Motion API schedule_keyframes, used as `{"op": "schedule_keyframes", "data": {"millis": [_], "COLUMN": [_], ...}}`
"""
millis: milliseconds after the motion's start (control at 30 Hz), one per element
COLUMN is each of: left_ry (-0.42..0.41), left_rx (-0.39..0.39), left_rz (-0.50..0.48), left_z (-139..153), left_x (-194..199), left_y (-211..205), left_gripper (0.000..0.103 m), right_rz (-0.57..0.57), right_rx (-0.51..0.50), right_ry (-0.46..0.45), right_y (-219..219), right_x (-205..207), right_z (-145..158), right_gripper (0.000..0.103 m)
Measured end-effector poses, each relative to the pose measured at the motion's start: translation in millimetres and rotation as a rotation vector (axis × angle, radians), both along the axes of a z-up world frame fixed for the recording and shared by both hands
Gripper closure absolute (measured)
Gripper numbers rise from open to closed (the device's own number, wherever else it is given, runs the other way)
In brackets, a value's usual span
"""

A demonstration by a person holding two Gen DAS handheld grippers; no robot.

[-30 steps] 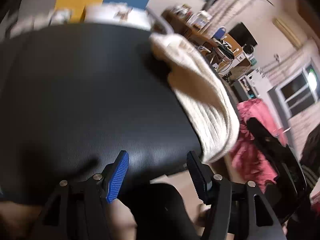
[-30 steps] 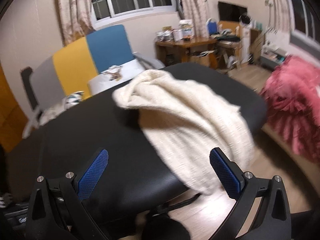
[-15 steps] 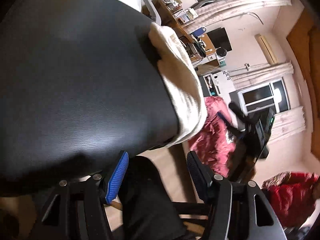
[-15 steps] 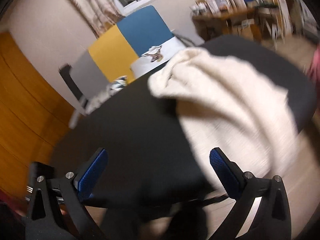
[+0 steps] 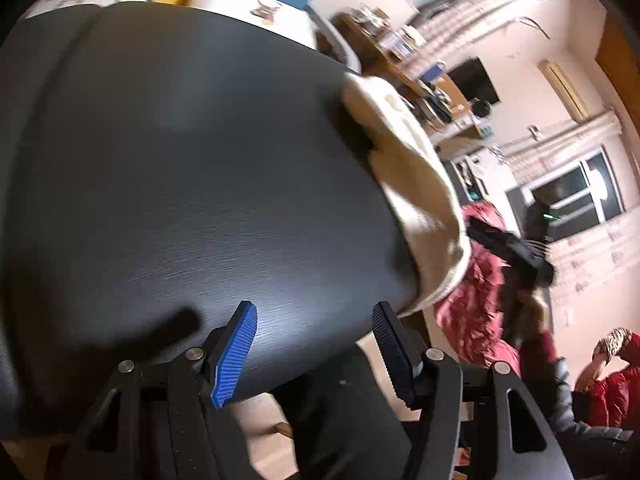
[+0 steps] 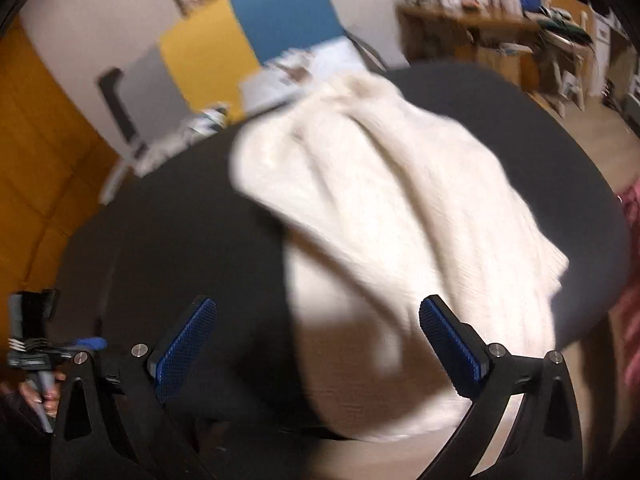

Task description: Fold clothes

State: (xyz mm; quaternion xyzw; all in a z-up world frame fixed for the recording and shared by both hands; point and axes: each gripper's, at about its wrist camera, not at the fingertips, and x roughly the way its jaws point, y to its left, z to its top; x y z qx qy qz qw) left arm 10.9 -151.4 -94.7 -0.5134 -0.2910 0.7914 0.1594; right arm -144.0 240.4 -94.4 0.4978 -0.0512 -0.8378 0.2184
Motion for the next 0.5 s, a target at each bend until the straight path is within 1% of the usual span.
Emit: {"op": "schedule_keyframes", "data": {"millis": [33,67,100,133,167,233,300,367,400,433,467,500], "left_ry": [0.000,-0.002,-0.005,-0.005,-0.004,-0.009,-0.015,-0.020,-0.023,-0.027,-0.034,-0.042], "left_rx": [0.008,0.014,0.010,0.003,-0.002,-0.006,-0.011,-0.025,-0.045,-0.060,-0.062,-0.059], "left_rz": [-0.018,-0.034,-0.045,-0.055,-0.066,-0.091,-0.112,-0.131,-0.127,-0.123,-0.116,-0.107], "left_z": [-1,-1,0,0,1,1,1,-1,-1,-2,-3,-4], "left_x": [-5,-9,-13,-16,-18,-19,-20,-22,-20,-20,-20,-20], "left_y": [7,12,16,22,29,40,48,55,55,55,55,55], "left_gripper": [0.043,0.043,0.043,0.043,0.043,0.043,0.043,0.043,0.043,0.045,0.048,0.051], "right_rz": [-0.006,-0.006,-0.005,0.003,0.009,0.014,0.018,0.028,0.033,0.038,0.039,0.038], "right_rx": [0.006,-0.003,-0.007,0.025,0.053,0.064,0.065,0.100,0.118,0.136,0.150,0.155], "right_ry": [-0.019,-0.029,-0.036,-0.020,-0.008,-0.022,-0.006,0.002,0.005,0.006,-0.001,-0.009], "right_y": [6,9,11,11,11,14,18,18,18,18,18,17], "right_x": [-2,-3,-3,-1,0,3,7,12,15,17,19,21], "right_z": [-7,-10,-13,-13,-14,-20,-23,-28,-30,-33,-33,-34], "right_gripper": [0.005,0.013,0.034,0.053,0.057,0.057,0.057,0.057,0.064,0.088,0.093,0.094]}}
